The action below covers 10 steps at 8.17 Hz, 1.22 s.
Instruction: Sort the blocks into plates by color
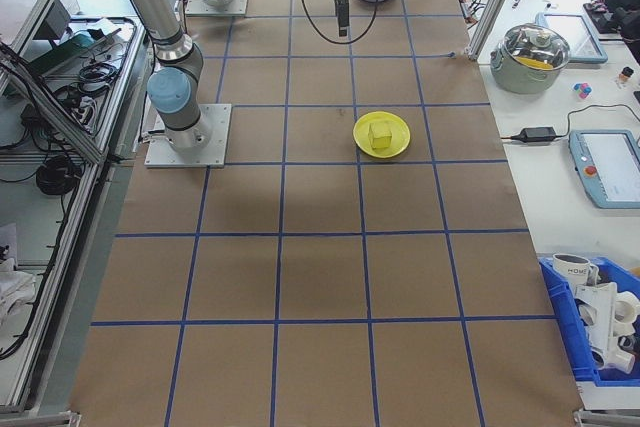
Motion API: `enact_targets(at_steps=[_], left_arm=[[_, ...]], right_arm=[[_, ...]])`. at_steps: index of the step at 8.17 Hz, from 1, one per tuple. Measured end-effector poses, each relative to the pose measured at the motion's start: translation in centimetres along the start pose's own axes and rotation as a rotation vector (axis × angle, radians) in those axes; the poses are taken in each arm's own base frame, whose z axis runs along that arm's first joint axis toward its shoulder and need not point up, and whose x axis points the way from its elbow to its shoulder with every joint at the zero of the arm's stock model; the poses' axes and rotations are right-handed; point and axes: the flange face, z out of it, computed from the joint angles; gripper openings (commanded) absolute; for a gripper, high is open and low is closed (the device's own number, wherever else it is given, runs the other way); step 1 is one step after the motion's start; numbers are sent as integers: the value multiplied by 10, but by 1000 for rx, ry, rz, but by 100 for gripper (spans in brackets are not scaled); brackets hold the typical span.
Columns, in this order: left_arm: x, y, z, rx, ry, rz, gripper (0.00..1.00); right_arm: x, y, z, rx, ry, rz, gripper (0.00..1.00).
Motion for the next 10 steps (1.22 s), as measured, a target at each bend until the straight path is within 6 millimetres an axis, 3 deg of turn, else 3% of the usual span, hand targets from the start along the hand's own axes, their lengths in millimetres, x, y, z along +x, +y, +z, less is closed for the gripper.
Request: enact_targets(at_steps=[2, 3, 4, 6, 8, 10], left_arm=[[-74, -10, 9, -10, -17, -17, 0], [-101, -8, 15, -13, -8, -32, 0], [-115, -8, 18, 3, -5, -42, 0], [-123, -16, 28, 50, 10, -50, 0], [-122, -24, 56, 33, 51, -50, 0], [-123, -17, 82, 2, 80, -52, 0]], right_arm=[[0, 0, 0, 1, 1, 0, 100], [0, 0, -1, 2, 0, 0, 100], [0, 1, -1, -1, 1, 0, 100], [0, 2, -1, -3, -2, 0, 100], [-1, 2, -2, 3, -8, 0, 100], [-1, 1, -3, 9, -5, 0, 100]])
